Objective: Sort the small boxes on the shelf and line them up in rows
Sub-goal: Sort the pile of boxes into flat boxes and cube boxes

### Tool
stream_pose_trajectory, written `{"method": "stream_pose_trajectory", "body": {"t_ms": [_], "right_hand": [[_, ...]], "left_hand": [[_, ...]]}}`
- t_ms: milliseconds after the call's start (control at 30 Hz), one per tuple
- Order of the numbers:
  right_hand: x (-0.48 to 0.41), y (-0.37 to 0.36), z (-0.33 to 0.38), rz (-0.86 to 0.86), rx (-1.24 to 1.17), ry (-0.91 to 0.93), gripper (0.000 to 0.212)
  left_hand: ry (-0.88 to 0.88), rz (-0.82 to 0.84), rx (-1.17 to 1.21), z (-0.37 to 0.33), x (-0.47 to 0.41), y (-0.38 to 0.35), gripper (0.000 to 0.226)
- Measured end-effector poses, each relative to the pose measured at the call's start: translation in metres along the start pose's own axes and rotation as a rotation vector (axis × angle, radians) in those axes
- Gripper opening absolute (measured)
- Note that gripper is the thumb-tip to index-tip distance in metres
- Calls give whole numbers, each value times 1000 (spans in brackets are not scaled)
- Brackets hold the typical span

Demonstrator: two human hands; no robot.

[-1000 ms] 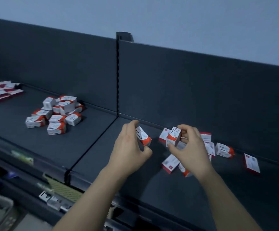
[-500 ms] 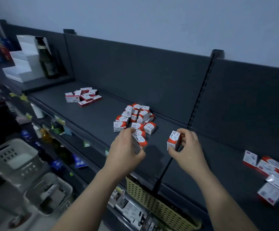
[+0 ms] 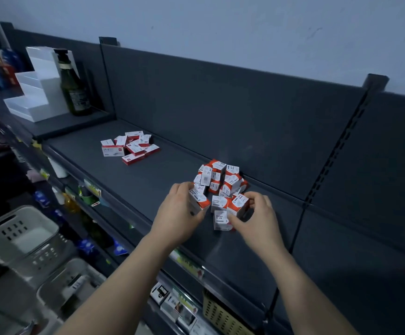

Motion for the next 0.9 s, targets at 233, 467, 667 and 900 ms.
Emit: {"method": "stream_pose_trajectory", "body": {"t_ms": [233, 467, 667, 900], "right_hand": [[-40, -25, -6, -36, -7, -25, 55], [-48, -46, -5, -107, -12, -31, 51], [-47, -51, -3, -141, -4, -93, 57], [-37, -35, 9, -205, 8, -124, 59]], "left_hand": [[-5, 16, 11, 16, -55, -23, 66], [18, 87, 67, 37, -77, -41, 67], [-25, 194, 107, 42, -87, -43, 66], [-182, 219, -15, 33, -96, -29, 67]]}}
Point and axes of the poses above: each hand's wrist, its own x-axis away from the middle knuckle, its own y-axis out of the back of the hand, z = x × y, the point moved 6 cm from there along -x, towards the middle knuckle, and after that the axes turned 13 degrees about x, right-handed, at the moved point
